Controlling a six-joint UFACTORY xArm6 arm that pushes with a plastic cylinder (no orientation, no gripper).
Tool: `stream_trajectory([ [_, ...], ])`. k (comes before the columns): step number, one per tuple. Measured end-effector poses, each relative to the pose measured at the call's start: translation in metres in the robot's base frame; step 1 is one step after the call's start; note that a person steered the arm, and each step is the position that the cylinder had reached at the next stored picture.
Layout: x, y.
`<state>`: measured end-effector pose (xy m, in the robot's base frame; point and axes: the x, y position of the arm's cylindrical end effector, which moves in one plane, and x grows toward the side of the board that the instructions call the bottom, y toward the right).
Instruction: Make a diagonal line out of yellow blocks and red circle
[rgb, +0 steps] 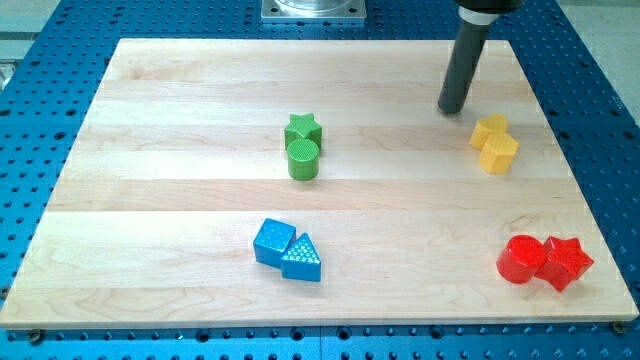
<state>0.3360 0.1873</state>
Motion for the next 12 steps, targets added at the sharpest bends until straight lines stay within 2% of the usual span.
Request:
stream_trajectory([
  [3,0.009,0.022],
  [6,0.044,0.015],
  [7,0.023,0.028],
  [8,0.02,0.059],
  [9,0.057,0.032],
  [10,0.099,-0.032],
  [11,0.124,-0.044],
  [12,0.077,-0.056],
])
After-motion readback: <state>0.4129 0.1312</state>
